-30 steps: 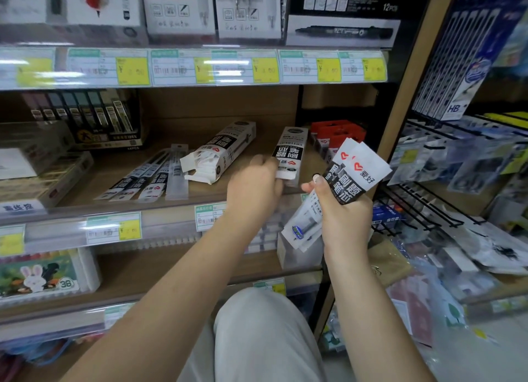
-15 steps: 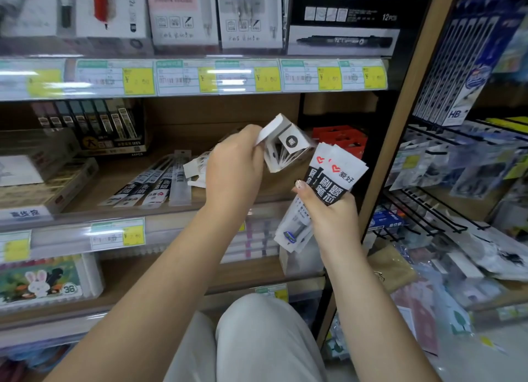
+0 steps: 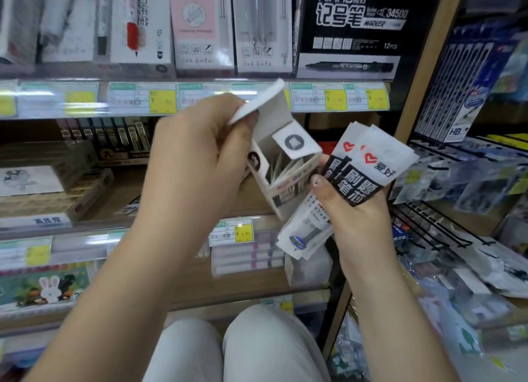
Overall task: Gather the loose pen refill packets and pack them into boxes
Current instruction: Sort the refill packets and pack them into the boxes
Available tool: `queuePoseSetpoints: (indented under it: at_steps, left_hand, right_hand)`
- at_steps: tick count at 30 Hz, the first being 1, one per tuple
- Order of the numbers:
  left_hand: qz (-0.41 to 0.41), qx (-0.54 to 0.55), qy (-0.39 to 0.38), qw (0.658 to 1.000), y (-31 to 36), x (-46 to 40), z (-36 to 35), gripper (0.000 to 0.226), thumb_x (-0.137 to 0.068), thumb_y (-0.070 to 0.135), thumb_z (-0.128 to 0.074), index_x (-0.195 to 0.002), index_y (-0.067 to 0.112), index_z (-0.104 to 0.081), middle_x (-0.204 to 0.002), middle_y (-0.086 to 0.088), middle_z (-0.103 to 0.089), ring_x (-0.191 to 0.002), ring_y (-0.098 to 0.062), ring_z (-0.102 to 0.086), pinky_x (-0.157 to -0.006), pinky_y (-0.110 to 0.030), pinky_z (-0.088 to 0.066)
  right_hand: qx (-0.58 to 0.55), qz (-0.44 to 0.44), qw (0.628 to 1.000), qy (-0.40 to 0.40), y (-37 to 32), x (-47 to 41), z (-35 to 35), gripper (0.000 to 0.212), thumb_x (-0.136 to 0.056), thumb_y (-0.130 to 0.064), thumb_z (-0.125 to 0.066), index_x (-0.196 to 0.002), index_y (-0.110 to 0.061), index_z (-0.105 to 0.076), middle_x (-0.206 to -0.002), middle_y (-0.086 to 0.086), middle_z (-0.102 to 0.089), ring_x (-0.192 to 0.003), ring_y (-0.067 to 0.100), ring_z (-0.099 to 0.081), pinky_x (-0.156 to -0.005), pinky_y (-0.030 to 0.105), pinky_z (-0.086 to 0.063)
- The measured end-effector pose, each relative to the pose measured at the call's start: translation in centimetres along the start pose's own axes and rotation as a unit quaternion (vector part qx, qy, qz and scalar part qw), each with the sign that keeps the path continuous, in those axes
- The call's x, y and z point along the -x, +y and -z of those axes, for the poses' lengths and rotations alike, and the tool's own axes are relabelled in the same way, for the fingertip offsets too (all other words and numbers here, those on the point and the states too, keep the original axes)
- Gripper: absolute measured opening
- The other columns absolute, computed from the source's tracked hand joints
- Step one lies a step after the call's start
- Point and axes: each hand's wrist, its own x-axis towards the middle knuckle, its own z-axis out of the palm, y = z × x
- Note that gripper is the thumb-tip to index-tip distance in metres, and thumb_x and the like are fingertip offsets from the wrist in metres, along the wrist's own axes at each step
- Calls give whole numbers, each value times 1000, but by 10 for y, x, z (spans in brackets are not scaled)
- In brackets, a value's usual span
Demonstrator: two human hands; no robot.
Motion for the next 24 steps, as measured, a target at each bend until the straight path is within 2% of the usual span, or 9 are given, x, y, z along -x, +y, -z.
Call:
queuePoseSetpoints:
  at_steps: [2, 4, 8, 10, 13, 15, 18, 21, 24]
  left_hand:
    - [26, -4, -21, 999, -4, 6, 1, 23, -89, 24, -47, -75, 11, -60, -59, -5, -56, -59, -26, -57, -57, -46, -49]
    - [59, 5, -37, 998, -10, 12, 1, 22, -87, 27, -46, -74, 16, -60, -60, -3, -57, -60, -23, -57, -57, -45, -50]
    - [112, 32, -58, 992, -22, 19, 5, 24, -88, 27, -47, -74, 14, -61, -64, -4, -61, -58, -21, -58, -57, -46, -51]
    - [117, 27, -68, 990, -25, 21, 5, 25, -92, 21, -48, -74, 11, -61, -64, -5, -61, -61, -20, -59, -59, -42, -51]
    - [127, 2, -81, 989, -28, 22, 5, 26, -93, 15, -50, -69, 10, -59, -59, -3, -58, -58, -12, -54, -57, -30, -44]
    - [137, -17, -98, 986, -32, 23, 4, 26, -93, 17, -50, -69, 10, -58, -59, -3, -58, -57, -12, -55, -59, -32, -46]
    - [167, -14, -117, 979, -39, 25, 3, 25, -93, 21, -50, -72, 13, -61, -62, -5, -64, -64, -22, -64, -64, -46, -56]
    - [182, -27, -120, 976, -42, 26, 1, 25, -93, 21, -50, -71, 14, -61, -63, -6, -65, -64, -24, -66, -64, -48, -56]
    - [193, -47, -117, 973, -43, 28, -3, 26, -92, 21, -50, -68, 17, -59, -65, -6, -65, -66, -27, -65, -66, -47, -56]
  right_hand:
    - [-7, -14, 1000, -15, -2, 3, -3, 23, -76, -9, -64, -73, -30, -72, -76, -21, -71, -77, -6, -66, -63, 9, -48]
    - [-8, -35, 999, -28, -2, 6, -4, 13, -70, -15, -65, -77, -26, -70, -75, -18, -71, -75, -3, -67, -61, 10, -49]
    - [4, -80, 996, -31, -2, 11, -3, 24, -64, -28, -72, -86, -21, -65, -80, -9, -73, -81, 6, -69, -63, 17, -52]
    - [13, -86, 995, -46, -3, 13, -4, 16, -68, -26, -77, -82, -21, -70, -83, -7, -74, -83, 9, -70, -64, 18, -53]
    - [33, -64, 995, -71, -7, 15, -8, 15, -71, -24, -68, -85, -24, -73, -86, -5, -74, -86, 10, -69, -68, 19, -52]
    - [55, -43, 993, -91, -11, 18, -10, 19, -73, -24, -67, -91, -25, -72, -90, -8, -73, -88, 8, -68, -71, 19, -52]
    - [106, -31, 987, -117, -14, 22, -12, 17, -76, -28, -72, -93, -26, -70, -94, -14, -72, -90, 4, -67, -72, 18, -53]
    - [139, -10, 982, -129, -14, 25, -15, 15, -79, -18, -69, -91, -27, -69, -89, -24, -70, -87, -6, -64, -67, 8, -48]
    - [146, 9, 984, -103, -14, 28, -17, 22, -77, -14, -71, -81, -34, -64, -82, -30, -67, -84, -11, -63, -62, 4, -46]
